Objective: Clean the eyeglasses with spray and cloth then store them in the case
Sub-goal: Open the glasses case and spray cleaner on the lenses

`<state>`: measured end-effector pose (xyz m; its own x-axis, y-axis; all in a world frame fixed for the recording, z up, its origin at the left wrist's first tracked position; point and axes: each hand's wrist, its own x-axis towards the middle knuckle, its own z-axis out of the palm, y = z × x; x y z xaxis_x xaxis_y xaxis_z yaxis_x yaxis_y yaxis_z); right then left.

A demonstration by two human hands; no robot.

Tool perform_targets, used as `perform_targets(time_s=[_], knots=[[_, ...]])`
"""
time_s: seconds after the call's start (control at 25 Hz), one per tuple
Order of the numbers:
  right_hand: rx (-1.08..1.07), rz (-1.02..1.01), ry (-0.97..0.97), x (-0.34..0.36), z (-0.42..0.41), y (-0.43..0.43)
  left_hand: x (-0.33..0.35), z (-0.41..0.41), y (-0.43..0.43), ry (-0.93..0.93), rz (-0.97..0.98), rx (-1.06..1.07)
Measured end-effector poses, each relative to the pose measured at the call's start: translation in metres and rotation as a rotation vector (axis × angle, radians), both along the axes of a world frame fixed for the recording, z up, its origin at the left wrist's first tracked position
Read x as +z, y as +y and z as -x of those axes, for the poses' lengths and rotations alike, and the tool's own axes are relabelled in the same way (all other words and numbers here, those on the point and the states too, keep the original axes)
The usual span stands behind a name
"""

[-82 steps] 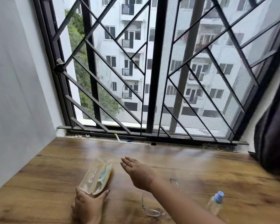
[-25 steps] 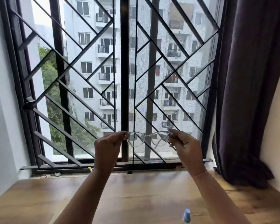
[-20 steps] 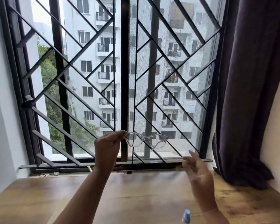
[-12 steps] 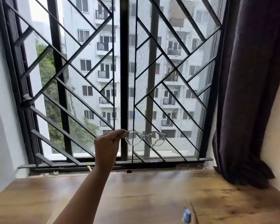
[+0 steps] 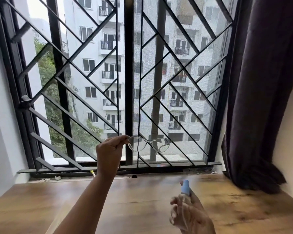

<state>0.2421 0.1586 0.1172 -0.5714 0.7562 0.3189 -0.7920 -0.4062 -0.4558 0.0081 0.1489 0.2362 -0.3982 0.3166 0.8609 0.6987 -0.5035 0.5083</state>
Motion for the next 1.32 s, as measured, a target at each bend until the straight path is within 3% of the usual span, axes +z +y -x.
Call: perform_targets(time_s=[0.2, 0.28, 0.8, 1.08, 1.16, 1.24, 1.32], knots=[[0.135, -0.337, 0.181, 0.035, -0.004, -0.034, -0.008, -0.004, 0.002, 0.003, -0.001, -0.011], [0.207, -0.368, 0.222, 0.042, -0.003, -0.035, -0.009, -0.005, 0.002, 0.006, 0.015, 0.001], [0.247, -0.271, 0.289, 0.062, -0.004, -0.048, -0.013, -0.009, 0.001, -0.005, 0.02, -0.009], [0.211, -0.205, 0.146, 0.067, -0.004, -0.041, -0.016, -0.006, 0.001, -0.003, 0.022, -0.001], [-0.04, -0.271, -0.053, 0.08, 0.002, -0.046, -0.016, -0.007, 0.002, -0.003, 0.017, 0.01], [-0.558, -0.401, -0.407, 0.093, 0.012, -0.047, -0.015, -0.008, 0.006, -0.017, 0.016, 0.014], [-1.04, -0.683, -0.665, 0.101, 0.027, -0.047, -0.013, -0.01, 0.008, -0.036, 0.01, 0.005]])
